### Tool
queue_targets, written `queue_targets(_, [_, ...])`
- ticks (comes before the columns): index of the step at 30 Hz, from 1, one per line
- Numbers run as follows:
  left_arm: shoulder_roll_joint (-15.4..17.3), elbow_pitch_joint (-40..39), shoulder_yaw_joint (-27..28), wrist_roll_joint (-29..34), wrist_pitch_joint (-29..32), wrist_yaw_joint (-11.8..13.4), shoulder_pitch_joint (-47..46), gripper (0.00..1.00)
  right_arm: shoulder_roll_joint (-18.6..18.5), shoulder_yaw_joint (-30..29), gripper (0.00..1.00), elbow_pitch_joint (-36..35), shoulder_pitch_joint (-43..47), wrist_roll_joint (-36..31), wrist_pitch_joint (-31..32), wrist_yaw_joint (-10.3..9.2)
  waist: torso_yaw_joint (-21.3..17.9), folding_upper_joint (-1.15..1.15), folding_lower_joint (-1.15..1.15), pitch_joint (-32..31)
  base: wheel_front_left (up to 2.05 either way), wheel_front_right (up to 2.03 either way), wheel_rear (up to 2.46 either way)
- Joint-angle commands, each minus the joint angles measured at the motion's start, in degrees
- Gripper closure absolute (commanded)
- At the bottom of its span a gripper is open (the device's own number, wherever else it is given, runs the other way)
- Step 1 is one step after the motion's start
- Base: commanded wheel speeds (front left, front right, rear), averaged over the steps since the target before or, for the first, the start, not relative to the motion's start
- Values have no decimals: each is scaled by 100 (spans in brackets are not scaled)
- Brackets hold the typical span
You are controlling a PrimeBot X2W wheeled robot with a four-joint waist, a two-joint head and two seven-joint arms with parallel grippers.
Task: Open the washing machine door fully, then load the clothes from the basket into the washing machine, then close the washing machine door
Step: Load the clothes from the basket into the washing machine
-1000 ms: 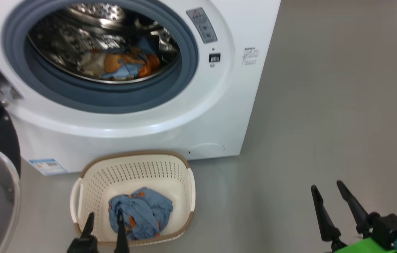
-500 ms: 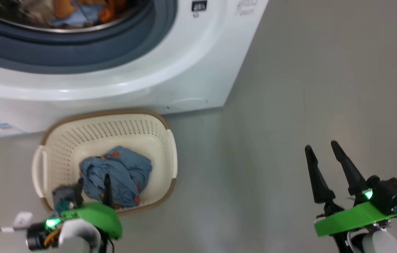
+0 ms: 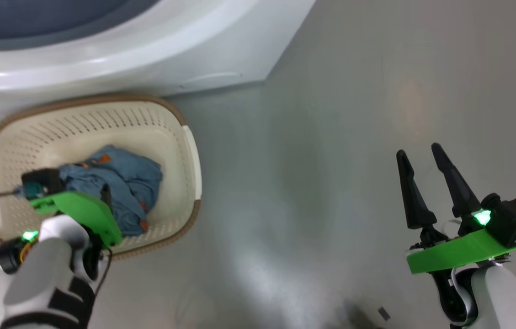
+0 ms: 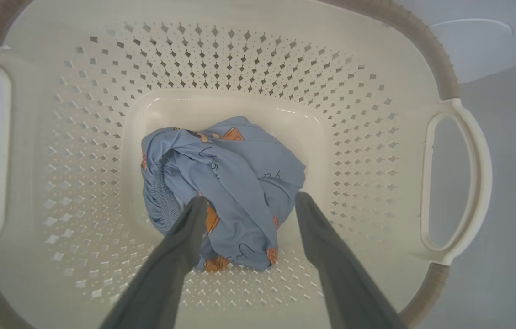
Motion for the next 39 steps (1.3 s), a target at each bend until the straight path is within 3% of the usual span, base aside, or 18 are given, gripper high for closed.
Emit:
queue_targets(1, [188, 159, 208, -86, 61, 47, -193, 0, -64, 146, 0, -125, -17, 95, -28, 56, -245, 0, 0, 529, 0, 0, 0])
queue_targets(11, [264, 1163, 658, -607, 229, 110, -1112, 0, -161, 70, 0, -155, -134, 189, -28, 56, -386, 0, 0, 1200, 0, 0, 0])
queue_targets(20, [313, 1576, 791, -825, 123, -45, -1611, 0, -235, 14, 0, -282, -157, 258, -28, 56, -436, 0, 0, 1572, 0, 0, 0])
queue_targets(34, [378, 1849, 607, -688, 317, 588, -2177, 0, -348, -169, 0, -516, -48, 298, -28, 56, -448, 0, 0, 2158, 0, 0, 0])
queue_targets(39, [352, 1874, 555, -677, 311, 645, -2279, 0, -360, -289, 0, -612, -23, 311, -28, 56, -461, 0, 0, 2330, 0, 0, 0])
